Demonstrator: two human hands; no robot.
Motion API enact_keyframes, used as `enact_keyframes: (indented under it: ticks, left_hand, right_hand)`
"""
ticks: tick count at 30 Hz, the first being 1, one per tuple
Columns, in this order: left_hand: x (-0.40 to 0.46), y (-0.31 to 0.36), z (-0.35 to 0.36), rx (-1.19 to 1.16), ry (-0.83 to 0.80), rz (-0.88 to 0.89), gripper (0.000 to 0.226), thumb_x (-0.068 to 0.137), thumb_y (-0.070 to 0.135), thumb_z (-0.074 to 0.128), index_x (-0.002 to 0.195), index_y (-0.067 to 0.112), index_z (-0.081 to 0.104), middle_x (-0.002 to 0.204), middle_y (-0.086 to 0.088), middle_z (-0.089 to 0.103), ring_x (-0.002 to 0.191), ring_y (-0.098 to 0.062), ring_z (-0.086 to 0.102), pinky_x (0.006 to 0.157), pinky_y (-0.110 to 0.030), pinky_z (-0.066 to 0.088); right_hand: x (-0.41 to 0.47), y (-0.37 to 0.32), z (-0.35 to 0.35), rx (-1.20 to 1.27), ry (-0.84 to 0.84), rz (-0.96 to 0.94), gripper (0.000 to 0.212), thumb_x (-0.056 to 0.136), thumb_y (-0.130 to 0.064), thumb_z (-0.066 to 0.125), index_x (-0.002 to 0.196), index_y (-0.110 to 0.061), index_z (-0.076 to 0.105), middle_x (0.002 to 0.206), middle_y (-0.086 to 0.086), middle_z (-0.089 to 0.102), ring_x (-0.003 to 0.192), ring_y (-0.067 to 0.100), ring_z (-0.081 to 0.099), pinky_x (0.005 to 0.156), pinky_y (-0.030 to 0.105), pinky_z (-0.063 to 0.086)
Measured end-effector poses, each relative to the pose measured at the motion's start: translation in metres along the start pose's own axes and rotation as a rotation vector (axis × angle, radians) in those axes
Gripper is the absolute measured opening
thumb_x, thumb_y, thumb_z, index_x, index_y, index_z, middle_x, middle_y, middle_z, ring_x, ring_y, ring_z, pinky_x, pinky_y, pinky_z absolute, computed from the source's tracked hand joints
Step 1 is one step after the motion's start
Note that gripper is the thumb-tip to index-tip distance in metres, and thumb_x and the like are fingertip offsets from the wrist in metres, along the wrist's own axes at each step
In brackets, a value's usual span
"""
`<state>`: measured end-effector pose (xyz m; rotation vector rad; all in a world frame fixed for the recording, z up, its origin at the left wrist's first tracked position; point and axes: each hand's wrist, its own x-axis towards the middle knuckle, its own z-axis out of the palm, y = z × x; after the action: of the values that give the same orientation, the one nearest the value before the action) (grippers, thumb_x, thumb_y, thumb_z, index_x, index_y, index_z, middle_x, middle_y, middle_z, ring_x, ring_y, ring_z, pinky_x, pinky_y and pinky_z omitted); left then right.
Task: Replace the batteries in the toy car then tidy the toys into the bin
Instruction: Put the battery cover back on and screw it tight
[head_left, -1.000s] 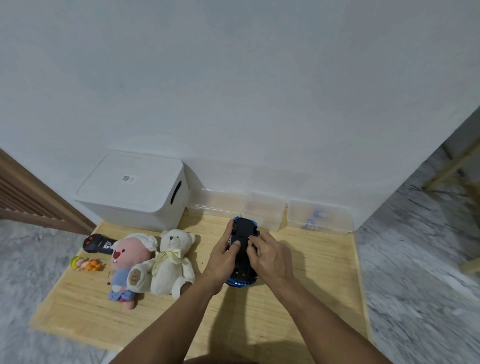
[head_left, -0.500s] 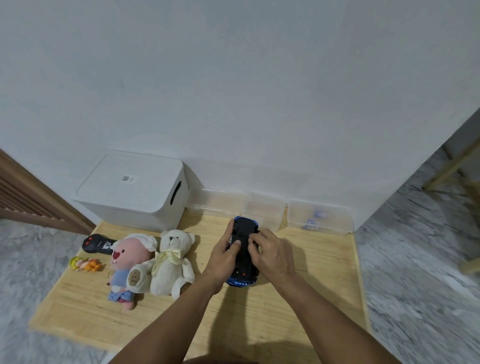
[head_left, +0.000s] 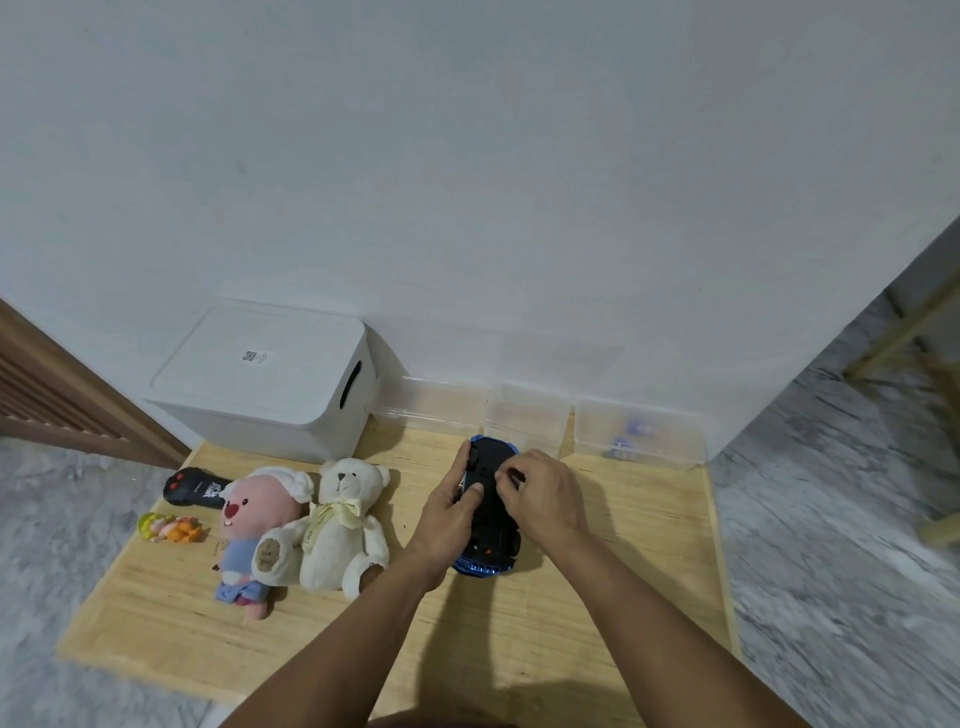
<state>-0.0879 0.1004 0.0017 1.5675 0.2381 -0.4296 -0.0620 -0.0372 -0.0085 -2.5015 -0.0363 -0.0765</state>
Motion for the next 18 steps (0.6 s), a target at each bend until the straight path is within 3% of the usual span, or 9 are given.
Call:
enact_keyframes:
  ticks: [7, 13, 18]
  left_hand:
    - [-0.002, -0.005, 0.001, -0.043, 0.001, -0.035, 0.056, 0.102, 0.011, 0.042, 0.147, 0.042, 0.033, 0.112, 0.017, 0.065, 0.100, -0.008, 0.066, 0.081, -0.022, 0.053]
    - [-0.002, -0.009, -0.002, -0.041, -0.018, -0.048, 0.056, 0.102, 0.011, 0.044, 0.147, 0.042, 0.033, 0.119, 0.008, 0.066, 0.103, -0.012, 0.068, 0.090, -0.031, 0.055]
    - [-0.002, -0.008, -0.001, -0.056, -0.023, -0.048, 0.055, 0.102, 0.011, 0.044, 0.145, 0.043, 0.035, 0.119, 0.007, 0.066, 0.105, -0.014, 0.066, 0.091, -0.032, 0.054]
  right_hand:
    - [0.003, -0.001, 0.000, -0.166, -0.146, -0.039, 0.020, 0.096, -0.027, 0.043, 0.103, -0.014, 0.058, 0.104, 0.003, 0.056, 0.086, 0.029, 0.059, 0.069, 0.036, 0.043]
    - [0.011, -0.002, -0.011, 0.032, -0.134, 0.102, 0.011, 0.087, -0.025, 0.062, 0.086, -0.021, 0.072, 0.089, -0.002, 0.070, 0.081, 0.018, 0.063, 0.068, 0.031, 0.052]
    - [0.020, -0.001, -0.022, 0.081, -0.184, 0.131, 0.010, 0.085, -0.026, 0.069, 0.089, -0.021, 0.076, 0.091, -0.003, 0.072, 0.085, 0.014, 0.063, 0.067, 0.025, 0.046]
